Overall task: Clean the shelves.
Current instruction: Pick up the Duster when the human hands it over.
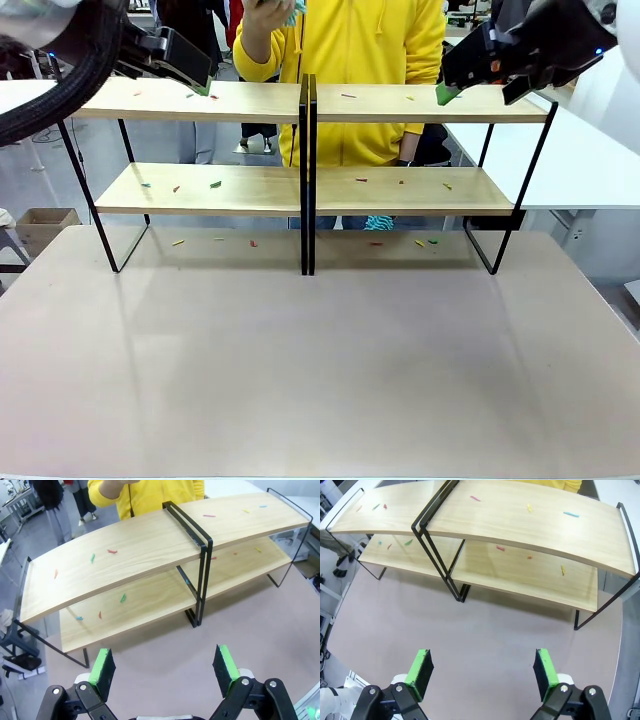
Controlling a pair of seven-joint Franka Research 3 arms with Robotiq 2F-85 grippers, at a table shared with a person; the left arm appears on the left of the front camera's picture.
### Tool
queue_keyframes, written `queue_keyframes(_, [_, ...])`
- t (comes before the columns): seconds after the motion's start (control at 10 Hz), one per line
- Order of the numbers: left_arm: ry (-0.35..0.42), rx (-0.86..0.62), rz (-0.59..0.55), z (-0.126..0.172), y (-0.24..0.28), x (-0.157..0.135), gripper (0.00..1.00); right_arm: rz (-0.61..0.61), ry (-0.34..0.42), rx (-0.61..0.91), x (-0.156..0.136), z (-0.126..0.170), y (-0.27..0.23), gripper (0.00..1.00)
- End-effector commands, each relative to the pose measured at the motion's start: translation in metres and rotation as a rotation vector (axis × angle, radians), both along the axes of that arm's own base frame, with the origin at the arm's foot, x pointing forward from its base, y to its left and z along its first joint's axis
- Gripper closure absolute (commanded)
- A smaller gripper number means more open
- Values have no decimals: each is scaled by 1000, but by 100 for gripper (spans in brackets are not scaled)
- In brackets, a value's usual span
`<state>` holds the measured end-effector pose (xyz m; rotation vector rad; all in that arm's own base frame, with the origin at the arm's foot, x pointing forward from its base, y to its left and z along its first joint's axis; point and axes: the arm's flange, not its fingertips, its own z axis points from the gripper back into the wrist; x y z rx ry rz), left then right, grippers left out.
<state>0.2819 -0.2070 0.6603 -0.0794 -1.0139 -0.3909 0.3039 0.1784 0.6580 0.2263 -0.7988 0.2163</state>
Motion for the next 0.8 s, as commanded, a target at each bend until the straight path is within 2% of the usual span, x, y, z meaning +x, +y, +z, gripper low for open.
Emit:
queue_keyframes(0.0, [-7, -1, -1, 1, 0, 0, 0, -9, -15, 4, 0, 10, 4, 0])
queue_keyframes(0.4, [-7, -1, -1, 1, 0, 0, 0, 51, -78, -61, -15, 19, 35, 0])
queue_keyframes(0.7, [-7, -1, -1, 1, 0, 0, 0, 15, -121, -85, -17, 20, 51, 0])
